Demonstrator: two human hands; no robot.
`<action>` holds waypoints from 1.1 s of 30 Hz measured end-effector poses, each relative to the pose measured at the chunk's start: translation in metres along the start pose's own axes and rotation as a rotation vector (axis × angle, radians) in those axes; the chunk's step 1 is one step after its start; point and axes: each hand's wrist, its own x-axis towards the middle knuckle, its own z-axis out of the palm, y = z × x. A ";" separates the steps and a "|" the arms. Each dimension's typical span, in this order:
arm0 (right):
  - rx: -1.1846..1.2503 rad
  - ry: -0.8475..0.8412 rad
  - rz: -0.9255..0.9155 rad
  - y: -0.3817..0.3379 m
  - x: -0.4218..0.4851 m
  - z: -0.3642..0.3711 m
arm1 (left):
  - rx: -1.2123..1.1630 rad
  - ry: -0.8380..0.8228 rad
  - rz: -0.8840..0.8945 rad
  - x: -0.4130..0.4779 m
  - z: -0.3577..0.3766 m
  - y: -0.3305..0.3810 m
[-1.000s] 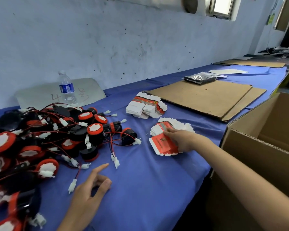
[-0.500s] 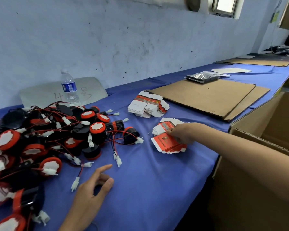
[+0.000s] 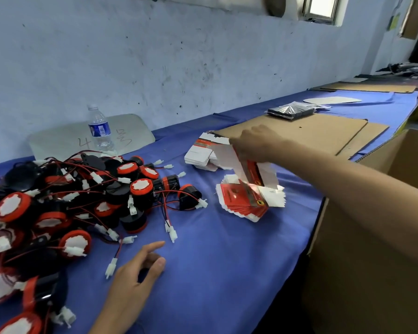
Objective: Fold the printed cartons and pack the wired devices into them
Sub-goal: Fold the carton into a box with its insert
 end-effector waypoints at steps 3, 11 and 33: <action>0.223 0.078 0.157 0.030 0.010 -0.040 | -0.001 -0.004 0.015 0.001 0.001 0.001; 1.283 0.280 0.178 -0.056 -0.012 -0.015 | -0.260 0.039 0.009 -0.002 0.001 0.018; 2.090 -0.273 -0.322 -0.234 -0.078 0.034 | 0.038 0.406 -0.176 -0.003 -0.021 0.011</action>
